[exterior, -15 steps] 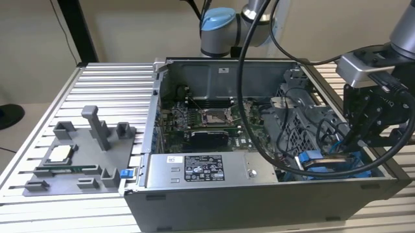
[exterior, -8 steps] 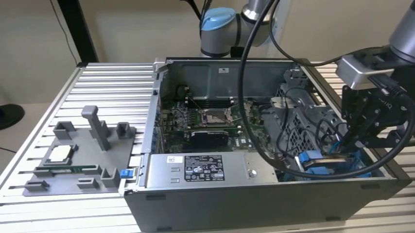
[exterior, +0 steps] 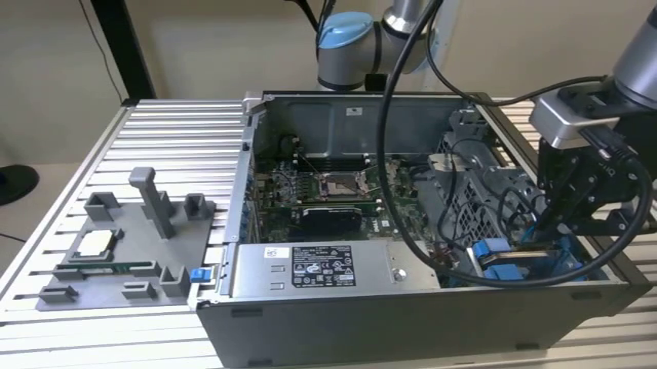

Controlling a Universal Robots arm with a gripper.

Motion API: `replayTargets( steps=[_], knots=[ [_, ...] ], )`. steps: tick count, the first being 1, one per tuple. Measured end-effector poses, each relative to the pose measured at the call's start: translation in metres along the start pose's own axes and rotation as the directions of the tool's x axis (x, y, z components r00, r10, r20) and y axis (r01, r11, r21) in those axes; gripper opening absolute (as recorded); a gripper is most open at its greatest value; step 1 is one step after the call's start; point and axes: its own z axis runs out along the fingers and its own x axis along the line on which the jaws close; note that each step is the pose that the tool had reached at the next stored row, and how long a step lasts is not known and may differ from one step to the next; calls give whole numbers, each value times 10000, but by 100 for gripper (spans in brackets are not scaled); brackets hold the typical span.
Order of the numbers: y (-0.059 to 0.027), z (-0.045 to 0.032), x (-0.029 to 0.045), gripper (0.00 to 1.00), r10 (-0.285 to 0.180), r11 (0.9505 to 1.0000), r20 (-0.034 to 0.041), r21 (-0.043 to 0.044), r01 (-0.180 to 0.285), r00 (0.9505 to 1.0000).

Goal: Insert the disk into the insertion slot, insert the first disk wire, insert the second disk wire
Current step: 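Insert the first disk wire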

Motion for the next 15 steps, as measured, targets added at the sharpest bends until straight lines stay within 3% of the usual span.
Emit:
replayTargets(
  steps=[3, 10, 15],
  knots=[
    [-18, 15, 1, 0, -14, 10000, 80, 2, 14, 10000],
    [-28, 55, 3, 0, -14, 10000, 169, -1, 14, 9999],
    [-27, 73, 3, 0, -11, 10000, 282, 0, 11, 9996]
  ],
)
